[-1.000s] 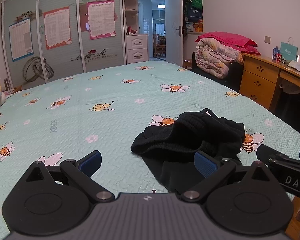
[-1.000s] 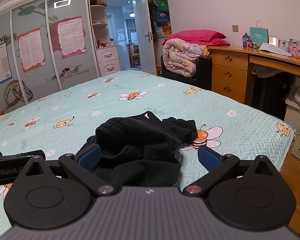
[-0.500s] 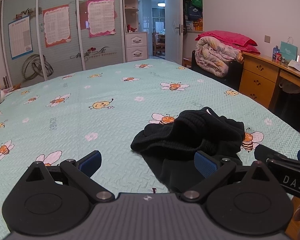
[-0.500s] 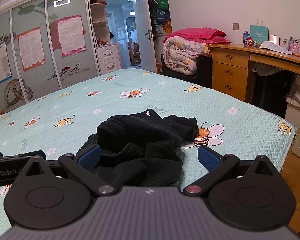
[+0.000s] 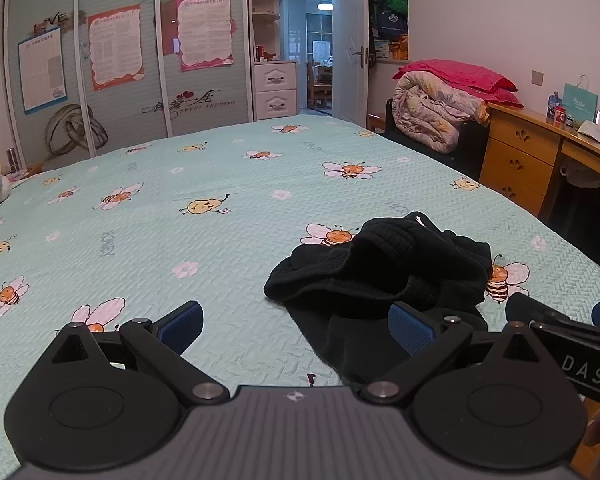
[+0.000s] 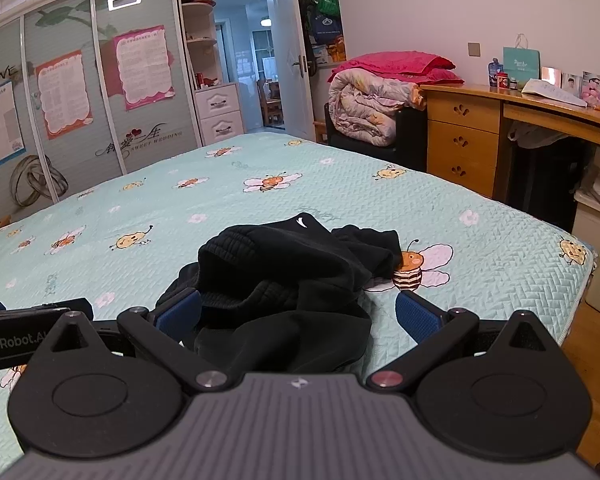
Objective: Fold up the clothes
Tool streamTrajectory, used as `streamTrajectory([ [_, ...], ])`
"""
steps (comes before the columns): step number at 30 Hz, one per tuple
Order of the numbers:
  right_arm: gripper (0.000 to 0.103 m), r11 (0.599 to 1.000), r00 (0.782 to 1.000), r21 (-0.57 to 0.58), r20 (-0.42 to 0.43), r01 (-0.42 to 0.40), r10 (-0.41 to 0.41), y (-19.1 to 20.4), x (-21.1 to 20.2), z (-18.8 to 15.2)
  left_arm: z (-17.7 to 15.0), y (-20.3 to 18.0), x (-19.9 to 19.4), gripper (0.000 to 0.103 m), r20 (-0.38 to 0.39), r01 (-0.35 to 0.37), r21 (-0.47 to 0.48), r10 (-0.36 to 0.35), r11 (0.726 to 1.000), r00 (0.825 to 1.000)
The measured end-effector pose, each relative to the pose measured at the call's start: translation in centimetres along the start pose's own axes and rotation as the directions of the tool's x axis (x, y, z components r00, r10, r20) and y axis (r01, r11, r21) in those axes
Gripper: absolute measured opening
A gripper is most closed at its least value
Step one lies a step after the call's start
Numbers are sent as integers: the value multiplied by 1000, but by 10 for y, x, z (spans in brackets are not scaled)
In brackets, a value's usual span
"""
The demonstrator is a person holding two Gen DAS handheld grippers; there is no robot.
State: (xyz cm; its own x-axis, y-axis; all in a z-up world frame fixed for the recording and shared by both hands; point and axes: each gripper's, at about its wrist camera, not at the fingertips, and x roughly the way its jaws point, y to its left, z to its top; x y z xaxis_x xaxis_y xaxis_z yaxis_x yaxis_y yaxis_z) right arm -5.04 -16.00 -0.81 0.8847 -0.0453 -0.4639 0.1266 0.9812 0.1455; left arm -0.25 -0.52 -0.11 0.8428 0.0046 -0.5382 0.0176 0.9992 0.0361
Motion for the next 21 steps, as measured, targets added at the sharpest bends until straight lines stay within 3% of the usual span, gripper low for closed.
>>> streamTrajectory([
  [21, 102, 1000, 999, 16, -45, 5, -4, -9, 17, -11, -14, -4, 21, 102, -54, -2, 9, 2, 1000, 999],
])
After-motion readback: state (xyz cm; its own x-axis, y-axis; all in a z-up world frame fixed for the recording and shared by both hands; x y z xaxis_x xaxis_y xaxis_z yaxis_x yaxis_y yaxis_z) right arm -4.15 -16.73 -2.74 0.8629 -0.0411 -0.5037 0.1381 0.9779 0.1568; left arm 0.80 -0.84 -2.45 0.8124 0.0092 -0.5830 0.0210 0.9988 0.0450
